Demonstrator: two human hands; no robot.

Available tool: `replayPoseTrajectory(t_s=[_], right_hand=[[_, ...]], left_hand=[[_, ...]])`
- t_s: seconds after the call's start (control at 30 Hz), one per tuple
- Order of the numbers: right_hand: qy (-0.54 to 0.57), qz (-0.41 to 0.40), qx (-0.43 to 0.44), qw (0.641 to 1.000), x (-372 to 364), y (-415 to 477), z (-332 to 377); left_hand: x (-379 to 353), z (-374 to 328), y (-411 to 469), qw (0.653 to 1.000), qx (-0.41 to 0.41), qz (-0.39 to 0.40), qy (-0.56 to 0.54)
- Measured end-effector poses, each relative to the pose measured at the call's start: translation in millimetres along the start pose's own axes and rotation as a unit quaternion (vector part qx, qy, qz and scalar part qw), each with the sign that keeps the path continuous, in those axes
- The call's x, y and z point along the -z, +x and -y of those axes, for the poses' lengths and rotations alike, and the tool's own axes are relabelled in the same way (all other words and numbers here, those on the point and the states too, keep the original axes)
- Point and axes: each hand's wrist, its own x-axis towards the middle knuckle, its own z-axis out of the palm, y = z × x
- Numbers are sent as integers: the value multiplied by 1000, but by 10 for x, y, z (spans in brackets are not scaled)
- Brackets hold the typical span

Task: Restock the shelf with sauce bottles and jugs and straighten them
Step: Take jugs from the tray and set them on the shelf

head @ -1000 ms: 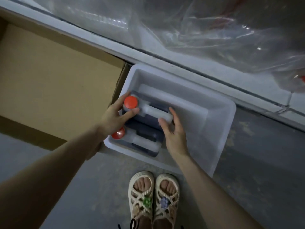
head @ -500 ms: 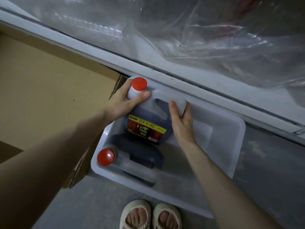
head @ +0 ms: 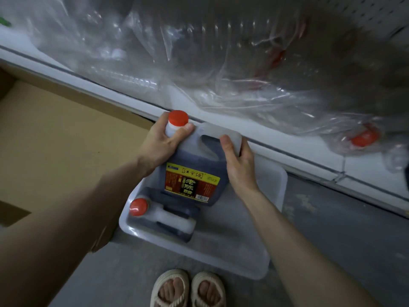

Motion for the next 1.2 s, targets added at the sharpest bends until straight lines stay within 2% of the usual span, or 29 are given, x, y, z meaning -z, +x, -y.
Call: replayPoseTrajectory(t_s=[0.2,0.5,0.7,0.93,1.2], right_hand=[[-25,-15,20,999,433,-622,1533],[19,-88,29,996,1176,-1814,4382],[13,-124,106,987,1551,-2426,5881],[7,-165,137,977,1996,-2979,7033],[29,-203,189,960,2424,-3060,7652]], left_hand=[[221,-1525,-571,999,-14,10,-41],[659,-4490,-1595,994,-97,16,-37],[884,-6063,-2129,986,-157,10,-53],[906,-7286,-2573,974,-212,25,-74],[658,-8036,-2680,962,-266,22,-53]])
